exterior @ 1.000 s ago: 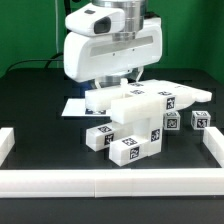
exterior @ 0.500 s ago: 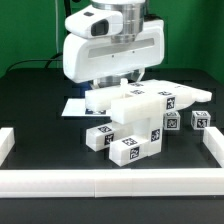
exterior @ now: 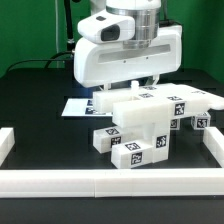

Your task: Assemble chair

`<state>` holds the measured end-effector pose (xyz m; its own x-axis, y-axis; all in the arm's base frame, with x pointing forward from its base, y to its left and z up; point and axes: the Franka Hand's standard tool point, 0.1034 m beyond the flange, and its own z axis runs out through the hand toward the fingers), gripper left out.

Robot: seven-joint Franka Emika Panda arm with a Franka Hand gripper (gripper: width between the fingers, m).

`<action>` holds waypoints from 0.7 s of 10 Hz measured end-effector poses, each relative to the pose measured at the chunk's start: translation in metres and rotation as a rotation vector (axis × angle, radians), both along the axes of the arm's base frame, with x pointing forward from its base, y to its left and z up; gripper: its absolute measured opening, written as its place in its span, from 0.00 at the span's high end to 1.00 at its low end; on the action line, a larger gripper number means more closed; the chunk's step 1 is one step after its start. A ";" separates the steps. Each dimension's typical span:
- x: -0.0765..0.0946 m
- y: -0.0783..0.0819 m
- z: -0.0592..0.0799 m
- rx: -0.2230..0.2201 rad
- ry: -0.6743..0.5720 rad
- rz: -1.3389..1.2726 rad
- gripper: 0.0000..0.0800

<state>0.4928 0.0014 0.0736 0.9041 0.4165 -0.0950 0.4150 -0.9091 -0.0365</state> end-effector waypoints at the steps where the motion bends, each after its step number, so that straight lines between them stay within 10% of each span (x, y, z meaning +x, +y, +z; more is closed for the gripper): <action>1: 0.007 -0.002 0.002 -0.001 -0.008 -0.004 0.19; 7: 0.029 0.009 -0.007 -0.013 -0.012 -0.067 0.19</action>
Offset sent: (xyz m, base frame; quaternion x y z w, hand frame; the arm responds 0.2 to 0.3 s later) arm 0.0262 0.0047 -0.0038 0.0134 0.0192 0.0355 0.9991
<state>0.5218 0.0099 0.0666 0.9311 0.3538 -0.0887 0.3535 -0.9352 -0.0193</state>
